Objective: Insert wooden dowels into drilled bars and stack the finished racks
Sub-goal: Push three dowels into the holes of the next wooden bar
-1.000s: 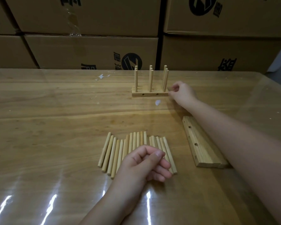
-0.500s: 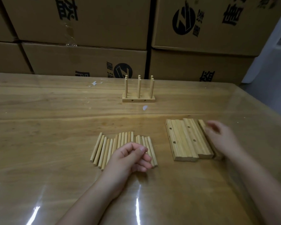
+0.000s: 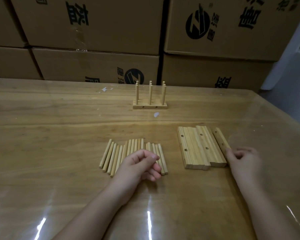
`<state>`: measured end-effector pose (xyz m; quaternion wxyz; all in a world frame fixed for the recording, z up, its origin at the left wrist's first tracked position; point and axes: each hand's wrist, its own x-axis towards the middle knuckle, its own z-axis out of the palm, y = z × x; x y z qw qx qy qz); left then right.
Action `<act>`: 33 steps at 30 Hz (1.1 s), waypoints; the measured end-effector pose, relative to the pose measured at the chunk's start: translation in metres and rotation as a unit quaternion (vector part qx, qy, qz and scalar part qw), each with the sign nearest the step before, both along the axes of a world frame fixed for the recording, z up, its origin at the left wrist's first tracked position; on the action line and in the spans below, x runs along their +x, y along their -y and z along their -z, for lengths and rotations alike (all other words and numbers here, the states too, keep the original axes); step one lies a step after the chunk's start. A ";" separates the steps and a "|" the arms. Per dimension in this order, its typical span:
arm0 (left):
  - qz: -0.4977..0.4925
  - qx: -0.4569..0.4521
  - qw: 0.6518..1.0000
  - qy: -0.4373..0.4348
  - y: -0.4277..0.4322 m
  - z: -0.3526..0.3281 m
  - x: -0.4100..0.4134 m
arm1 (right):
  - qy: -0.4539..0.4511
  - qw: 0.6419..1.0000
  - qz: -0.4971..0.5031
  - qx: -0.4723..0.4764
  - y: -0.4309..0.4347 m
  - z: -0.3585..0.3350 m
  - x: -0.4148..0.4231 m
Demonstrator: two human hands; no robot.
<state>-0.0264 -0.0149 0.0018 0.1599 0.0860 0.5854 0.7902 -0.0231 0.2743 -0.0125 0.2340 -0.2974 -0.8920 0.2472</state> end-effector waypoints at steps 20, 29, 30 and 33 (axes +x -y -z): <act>0.017 0.041 0.999 -0.024 0.001 -0.001 0.001 | -0.092 0.782 -0.349 -0.508 0.149 -0.032 0.030; 0.036 0.060 0.997 -0.025 0.002 0.000 -0.001 | -0.173 0.842 -0.392 -0.326 0.146 -0.015 0.025; 0.037 0.071 0.997 -0.021 0.003 0.000 -0.001 | -0.195 0.853 -0.384 -0.294 0.142 -0.014 0.022; 0.029 0.109 0.994 0.002 0.003 0.000 -0.002 | -0.253 0.881 -0.345 -0.205 0.126 -0.012 0.016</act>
